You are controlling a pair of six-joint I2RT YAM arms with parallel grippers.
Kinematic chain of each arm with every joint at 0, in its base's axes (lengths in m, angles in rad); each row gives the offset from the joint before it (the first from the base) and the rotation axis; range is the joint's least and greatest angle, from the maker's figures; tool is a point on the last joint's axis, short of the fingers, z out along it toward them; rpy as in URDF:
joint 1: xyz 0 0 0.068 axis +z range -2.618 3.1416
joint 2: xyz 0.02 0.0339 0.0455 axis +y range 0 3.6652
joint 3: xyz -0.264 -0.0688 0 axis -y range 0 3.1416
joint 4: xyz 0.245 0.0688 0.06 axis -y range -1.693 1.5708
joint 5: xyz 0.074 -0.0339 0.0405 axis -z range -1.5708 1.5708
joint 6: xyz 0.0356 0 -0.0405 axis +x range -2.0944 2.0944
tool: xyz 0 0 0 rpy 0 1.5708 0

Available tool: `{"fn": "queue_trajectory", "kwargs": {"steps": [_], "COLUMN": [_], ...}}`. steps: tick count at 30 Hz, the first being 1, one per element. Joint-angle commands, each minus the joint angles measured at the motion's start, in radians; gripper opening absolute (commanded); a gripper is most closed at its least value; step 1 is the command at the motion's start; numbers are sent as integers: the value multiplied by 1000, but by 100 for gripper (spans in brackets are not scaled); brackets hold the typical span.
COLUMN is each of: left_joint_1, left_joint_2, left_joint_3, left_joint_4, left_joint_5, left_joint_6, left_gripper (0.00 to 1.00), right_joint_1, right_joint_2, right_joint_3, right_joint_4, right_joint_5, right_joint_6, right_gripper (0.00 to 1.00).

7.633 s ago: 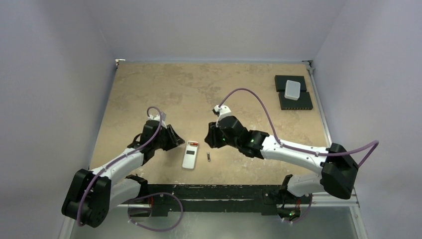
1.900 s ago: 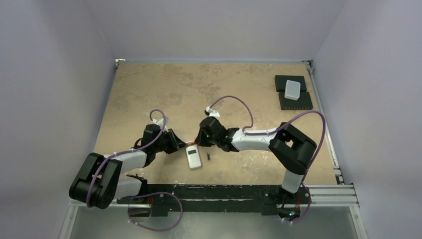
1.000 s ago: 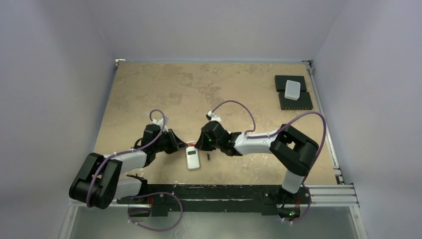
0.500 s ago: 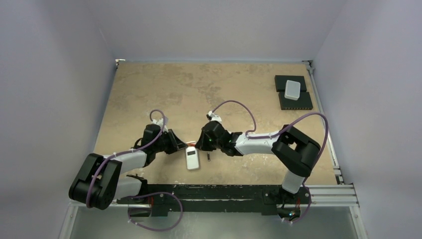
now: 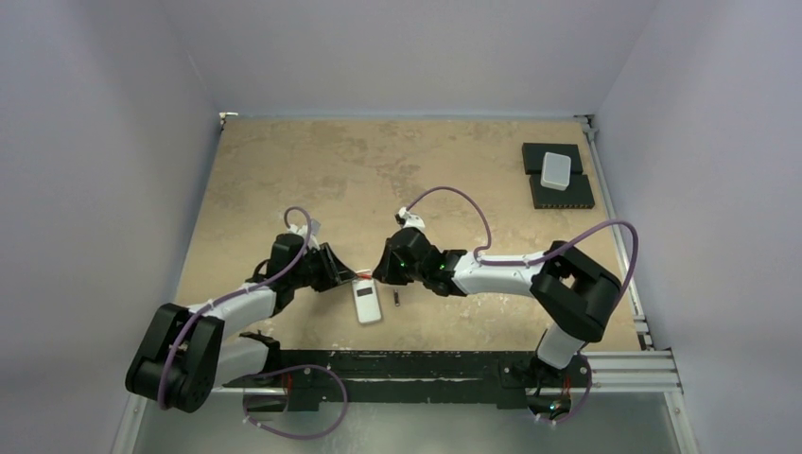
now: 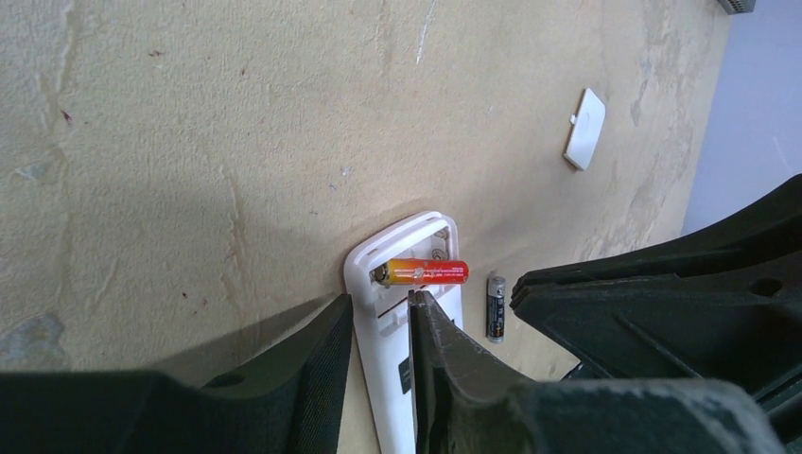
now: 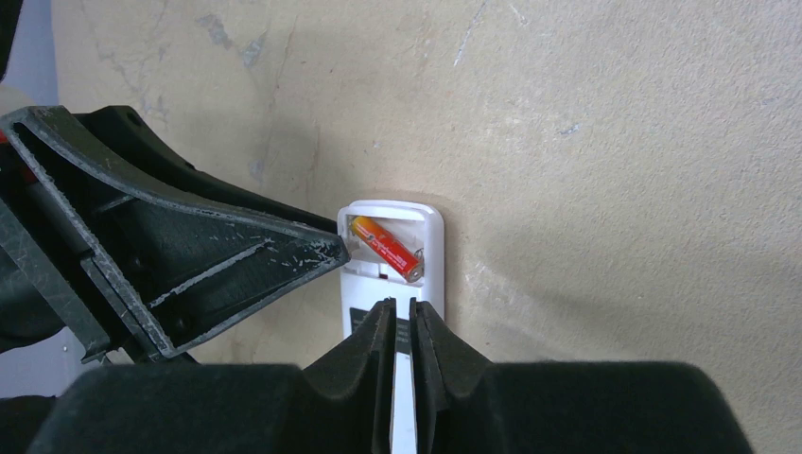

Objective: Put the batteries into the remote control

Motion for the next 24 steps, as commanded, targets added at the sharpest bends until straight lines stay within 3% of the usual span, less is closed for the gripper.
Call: {"fn": "queue_trajectory", "kwargs": {"steps": [1,9,15,24], "left_joint_1": [-1,0,0,0], "left_joint_2": [-27,-28,-27,-48], "left_joint_3": [44,56,48,42], "left_joint_4": [-20,-27,-33,-59], "left_joint_5": [-9,-28,-32,-47], "left_joint_6": [20,11,21,30], "left_gripper": [29,31,19,11], "right_joint_1": [6,6,6,6], "right_joint_2": [-36,-9,23,67], "right_joint_3": [15,27,53,154], "right_joint_4": [1,20,22,-70], "right_joint_5": [21,2,-9,9], "right_joint_6": [-9,-7,-37,-184], "right_gripper": [18,24,29,36]}}
